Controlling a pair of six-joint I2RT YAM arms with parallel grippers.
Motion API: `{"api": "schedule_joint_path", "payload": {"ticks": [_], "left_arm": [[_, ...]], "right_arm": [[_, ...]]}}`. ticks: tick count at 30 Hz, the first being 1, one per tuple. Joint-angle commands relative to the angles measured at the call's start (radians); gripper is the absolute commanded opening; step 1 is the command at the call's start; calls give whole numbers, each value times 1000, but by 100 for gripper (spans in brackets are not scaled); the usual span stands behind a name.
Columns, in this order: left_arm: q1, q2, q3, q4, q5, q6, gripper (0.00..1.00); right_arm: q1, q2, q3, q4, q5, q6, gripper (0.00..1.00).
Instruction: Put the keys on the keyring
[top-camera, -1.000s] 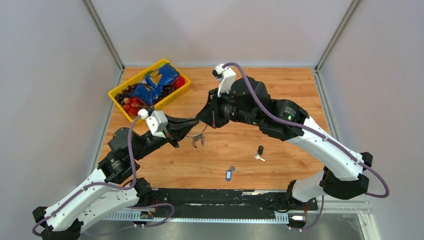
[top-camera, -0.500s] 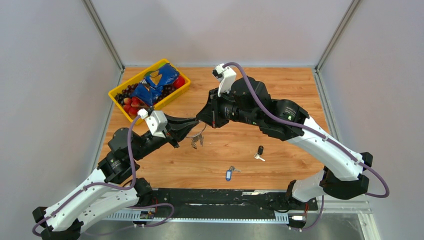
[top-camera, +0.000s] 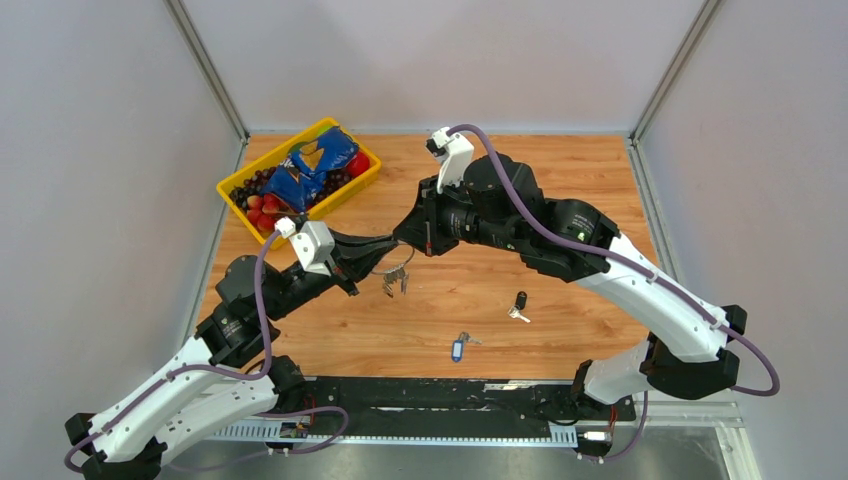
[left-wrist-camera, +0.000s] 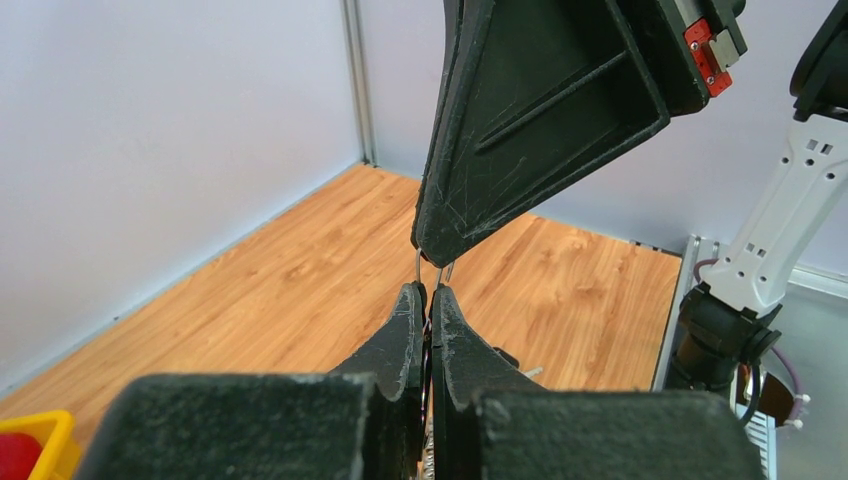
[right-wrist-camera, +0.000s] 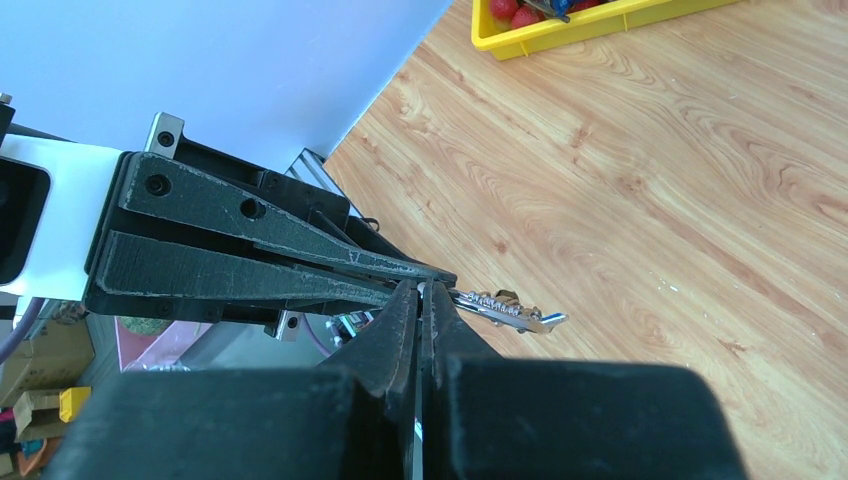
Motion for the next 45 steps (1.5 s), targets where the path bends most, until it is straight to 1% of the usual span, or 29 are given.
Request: {"api": "schedule_joint_path", "payload": {"ticks": [1,13,15,17,21,22,25,27,31,38,45], "left_arm": [[13,3,9,-87,-45,7,0],[13,-11,11,-98,-80,8,0],[12,-14,9,-99,-98,6,0],[12,-13,9,-101,-109,5,0],[12,-11,8,-105,-131,3,0],[12,-10,9,-107,-136,3,0],[13,-9,12,-112,-154,1,0],[12,-12,11,-115,-162,0,0],[13,-14,11,-118,-170,0,0],[12,-30,8,-118,-176,-4,0],[12,-43,2,-122,-215,-12,0]], "right_arm": [[-5,-94,66,70,50,-5,0],[-5,-97,57,71,36,-7,0],[-6,-99,49,72,31,-7,8],[-6,-103,39,71,29,-8,14],[-6,-121,22,71,44,-10,38],[-6,-127,15,72,51,-10,42],[-6,-150,-14,64,85,-13,46],[-7,-166,-40,53,111,-10,46],[-11,-204,-121,39,153,10,49],[-64,-280,-330,4,177,70,50],[-95,-326,-629,-32,177,147,52]]}}
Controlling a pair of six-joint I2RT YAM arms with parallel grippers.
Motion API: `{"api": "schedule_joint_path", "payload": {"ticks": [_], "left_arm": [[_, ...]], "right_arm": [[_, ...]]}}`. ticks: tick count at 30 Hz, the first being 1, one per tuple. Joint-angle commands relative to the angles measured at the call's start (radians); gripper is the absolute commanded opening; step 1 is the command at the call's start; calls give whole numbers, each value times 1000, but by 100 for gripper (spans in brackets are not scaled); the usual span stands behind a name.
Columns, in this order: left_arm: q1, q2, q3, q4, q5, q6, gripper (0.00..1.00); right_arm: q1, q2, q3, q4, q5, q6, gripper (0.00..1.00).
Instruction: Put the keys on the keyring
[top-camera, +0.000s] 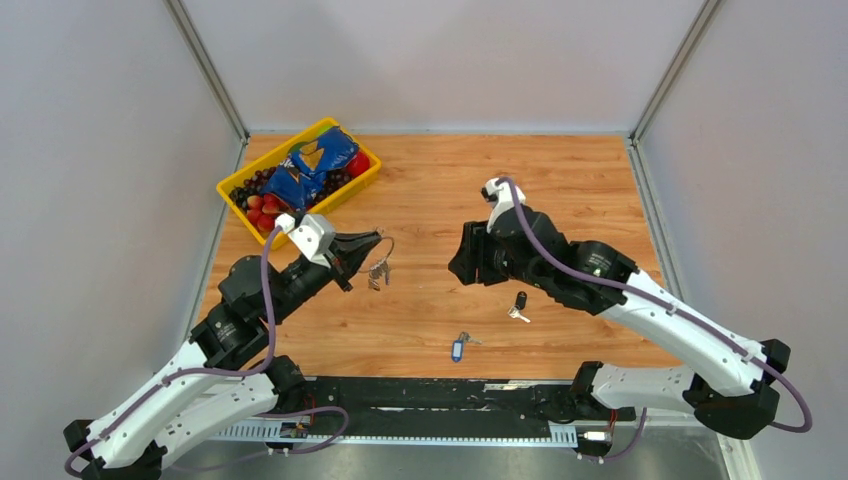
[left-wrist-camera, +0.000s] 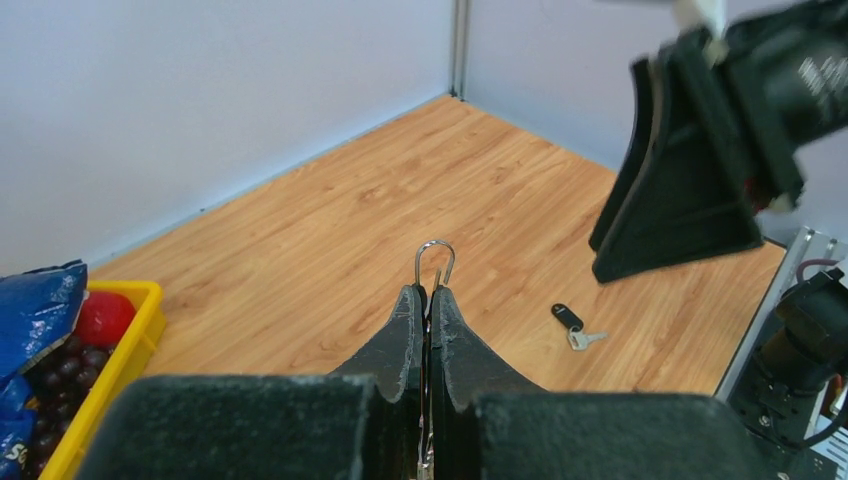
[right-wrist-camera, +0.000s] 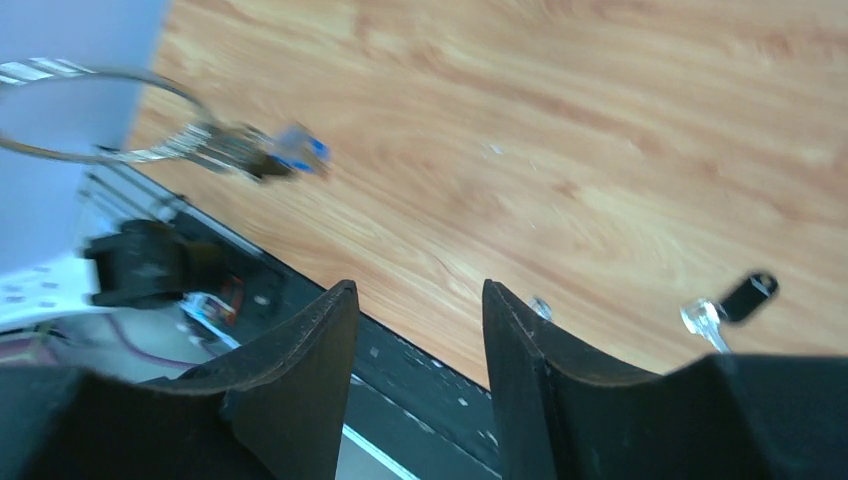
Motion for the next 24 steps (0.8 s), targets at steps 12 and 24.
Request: {"api": "schedule_joint_path", "payload": {"ticks": [12,24], "left_arm": [[3,-11,-3,18,-92,-18,0],[2,-44,-1,-54,-103,-50,0]], "right_arm": [[-10,-21,-468,56,-142,144,51],[-9,63,-593,243,-188,308,46]]}}
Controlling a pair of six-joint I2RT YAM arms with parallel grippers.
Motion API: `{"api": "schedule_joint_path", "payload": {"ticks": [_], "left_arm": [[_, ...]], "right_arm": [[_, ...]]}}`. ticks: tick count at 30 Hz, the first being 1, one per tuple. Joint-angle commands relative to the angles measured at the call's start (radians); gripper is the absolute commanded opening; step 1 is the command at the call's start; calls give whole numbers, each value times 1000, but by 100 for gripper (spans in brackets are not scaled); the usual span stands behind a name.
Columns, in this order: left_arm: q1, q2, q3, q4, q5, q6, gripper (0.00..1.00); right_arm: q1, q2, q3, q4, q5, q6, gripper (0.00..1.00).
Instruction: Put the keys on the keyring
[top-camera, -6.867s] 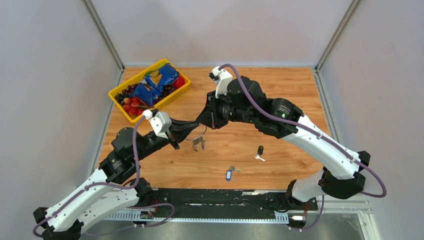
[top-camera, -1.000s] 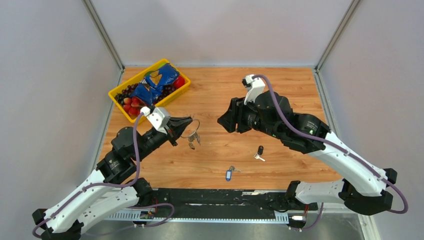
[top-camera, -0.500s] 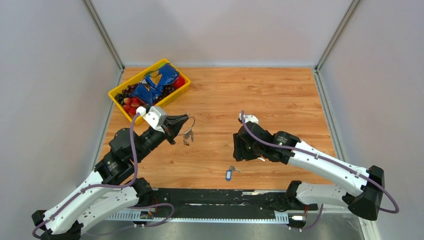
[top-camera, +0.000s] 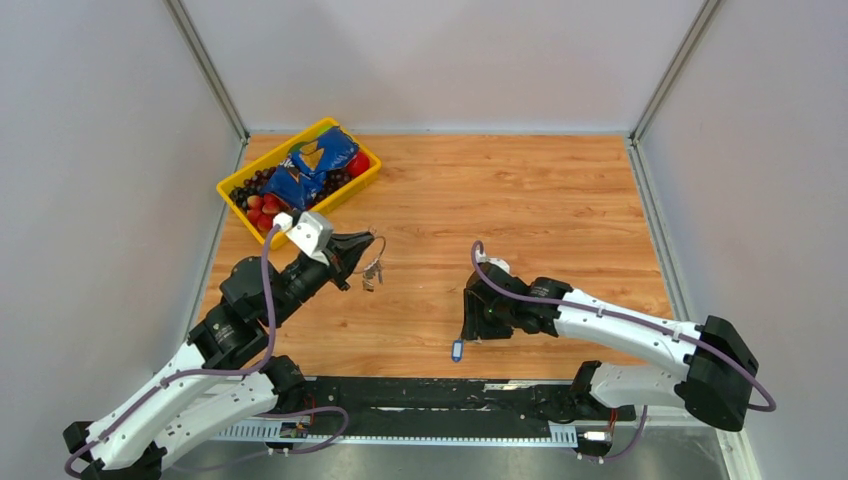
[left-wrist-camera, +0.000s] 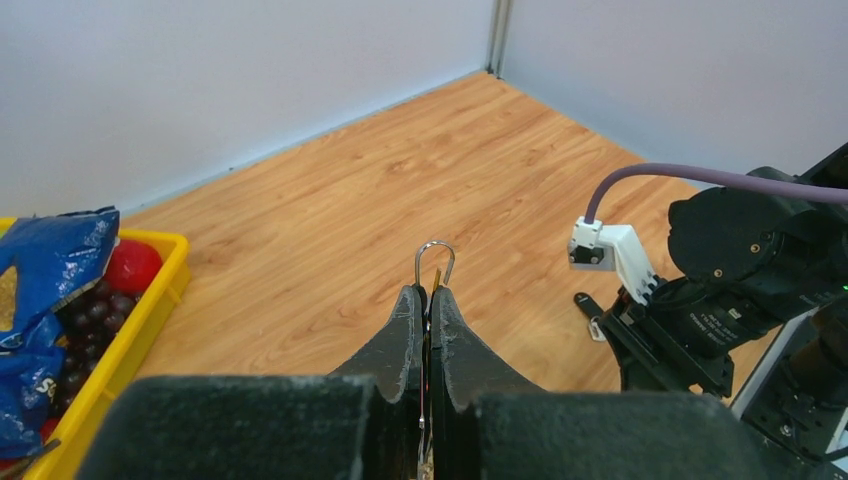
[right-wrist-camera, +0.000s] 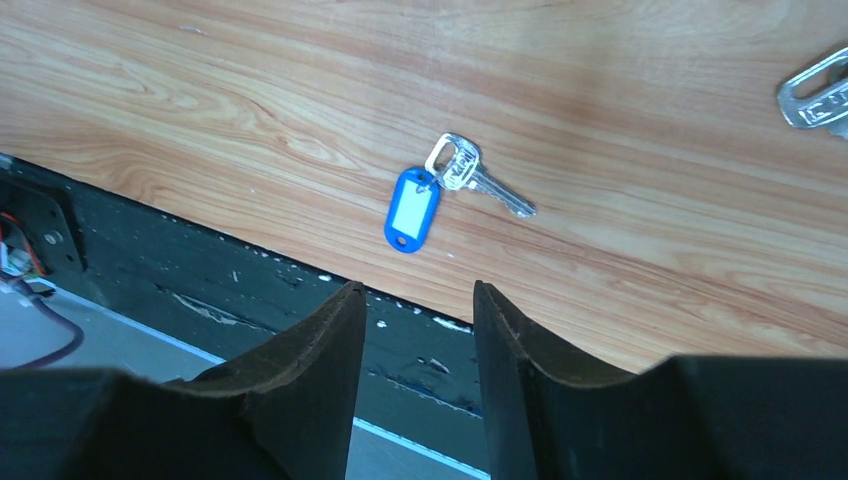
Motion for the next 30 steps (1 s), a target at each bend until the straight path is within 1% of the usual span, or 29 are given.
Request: {"api": "schedule_joint_path", "payload": {"ticks": [1,3,9,11,13,17,21,26,30], "left_arm": [[2,-32,-1,-3,-8,-25,0],[2,-40,-6,-8,-7,-24,0],[2,-54,-14,-14,5,-12,0],[2,-58,-18,-12,8,-12,0],[2,-63,-20,-12,10,-13,0],[2,-69,-19,-15,9,-15,0],[3,-85,-19,-21,8,-17,0],[2,-123,-21,-32,-4,-20,0],[2,-148,-26,-38,-6,-33,0]], "right_arm": [[-2,24,7,117,-18,60,46],[-2,42,22,120,-17,19,46],[-1,75,68,102,2,-204,46],[2,99,107,70,34,-306,44],[18,117,143,52,103,-387,44],[63,133,184,69,166,-575,53],[88,113,158,149,119,-792,60],[96,62,123,205,39,-1094,60],[95,12,78,199,11,-1304,60]]}}
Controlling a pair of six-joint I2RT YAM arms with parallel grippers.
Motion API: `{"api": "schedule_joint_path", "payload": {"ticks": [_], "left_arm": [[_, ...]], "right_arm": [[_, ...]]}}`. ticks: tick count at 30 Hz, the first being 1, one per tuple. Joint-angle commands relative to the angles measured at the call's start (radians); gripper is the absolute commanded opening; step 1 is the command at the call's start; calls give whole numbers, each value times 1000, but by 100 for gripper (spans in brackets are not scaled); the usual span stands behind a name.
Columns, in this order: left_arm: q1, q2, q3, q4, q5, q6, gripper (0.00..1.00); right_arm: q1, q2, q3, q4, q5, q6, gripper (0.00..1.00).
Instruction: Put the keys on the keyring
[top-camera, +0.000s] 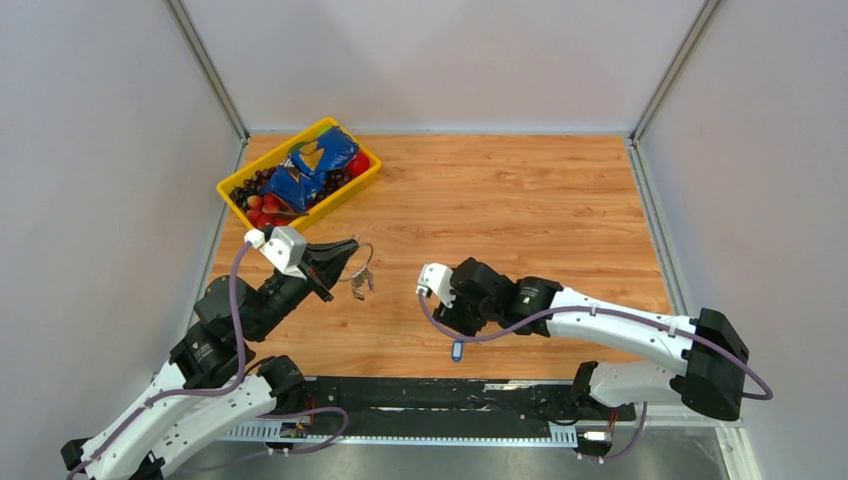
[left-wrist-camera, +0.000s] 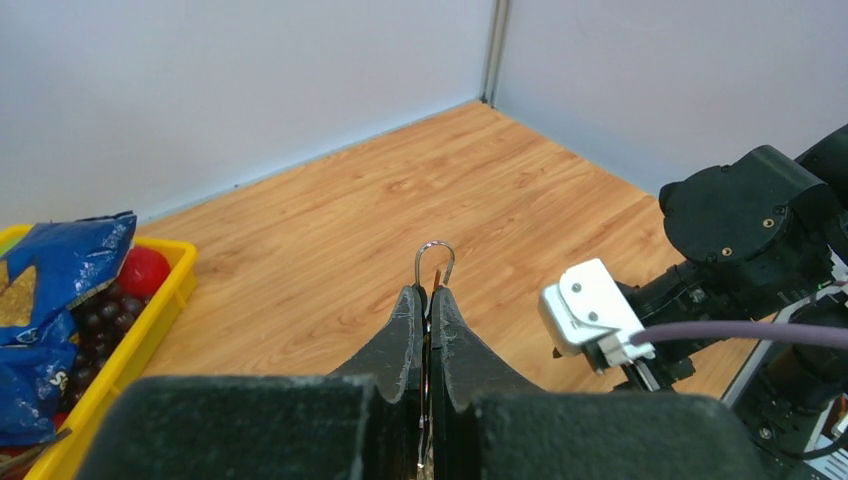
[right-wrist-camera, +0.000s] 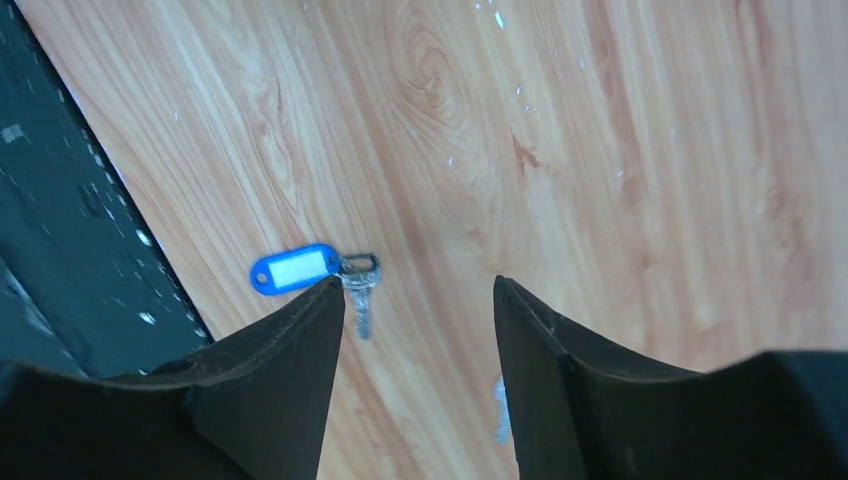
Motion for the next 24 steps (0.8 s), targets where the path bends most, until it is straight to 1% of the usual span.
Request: {"api": "schedule_joint_path", "payload": {"ticks": [1,4,7,12,15,18,21,24], "left_arm": [[3,-24,-1,13,0,-21,0],[2,-29,3,9,8,-23,0],[2,-31,3,8,17,-29,0],[2,-31,-1,11,27,-41,0],[3,-31,-3,15,34,-44,0],[3,-32,-3,13,38,-47,0],[2,-36,-4,14,41,-47,0],[3,-39,-3,13,47,-49,0]], "right_arm": [[5,-85,-42,27,-96,-367,60],[7,-153,-73,-26,-237,-534,59],[6,-212,-103,-53,-301,-642,59],[7,-190,-142,-99,-319,-708,57],[6,-176,-180,-98,-305,-764,54],[6,-187,-217,-61,-281,-820,50],[5,-190,-226,-22,-265,-831,47],[3,-163,-223,7,-284,-837,45]]}}
